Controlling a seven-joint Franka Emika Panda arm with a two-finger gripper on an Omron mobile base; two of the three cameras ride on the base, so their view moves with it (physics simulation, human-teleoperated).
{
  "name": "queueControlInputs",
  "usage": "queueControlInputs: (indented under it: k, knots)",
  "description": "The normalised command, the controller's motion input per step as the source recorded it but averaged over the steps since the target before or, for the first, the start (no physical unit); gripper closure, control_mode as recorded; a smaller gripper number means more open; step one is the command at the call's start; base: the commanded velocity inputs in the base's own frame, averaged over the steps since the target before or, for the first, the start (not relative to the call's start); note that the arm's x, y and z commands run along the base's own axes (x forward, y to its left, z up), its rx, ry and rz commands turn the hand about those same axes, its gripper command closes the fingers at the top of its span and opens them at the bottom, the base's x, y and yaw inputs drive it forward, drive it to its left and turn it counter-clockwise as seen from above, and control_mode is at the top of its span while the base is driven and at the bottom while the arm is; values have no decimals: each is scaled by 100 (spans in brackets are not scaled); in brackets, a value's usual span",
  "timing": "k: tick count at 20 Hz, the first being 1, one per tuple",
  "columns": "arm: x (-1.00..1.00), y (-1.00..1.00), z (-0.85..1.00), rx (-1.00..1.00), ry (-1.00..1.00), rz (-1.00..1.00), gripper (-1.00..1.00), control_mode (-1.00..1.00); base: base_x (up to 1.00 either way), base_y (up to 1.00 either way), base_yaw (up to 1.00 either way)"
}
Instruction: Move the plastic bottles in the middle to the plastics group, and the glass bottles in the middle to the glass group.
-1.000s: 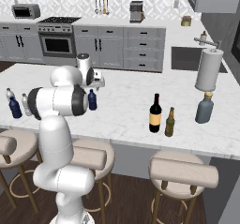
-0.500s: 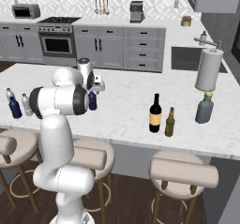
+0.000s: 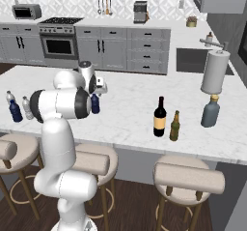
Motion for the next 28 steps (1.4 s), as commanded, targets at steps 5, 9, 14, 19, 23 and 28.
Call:
queueControlInputs:
  k: [5, 9, 14, 19, 23, 28]
  knots:
    - [10, 6, 0, 0, -6, 0, -100, -100, 0, 0, 0]
    - [17, 0, 0, 0, 2, 0, -100, -100, 0, 0, 0]
    - [1, 0, 0, 0, 5, 0, -100, -100, 0, 0, 0]
    - [16, 0, 0, 0, 5, 0, -100, -100, 0, 0, 0]
    - [19, 0, 0, 0, 1, 0, -100, -100, 0, 0, 0]
    - [13, 0, -2, 0, 2, 0, -100, -100, 0, 0, 0]
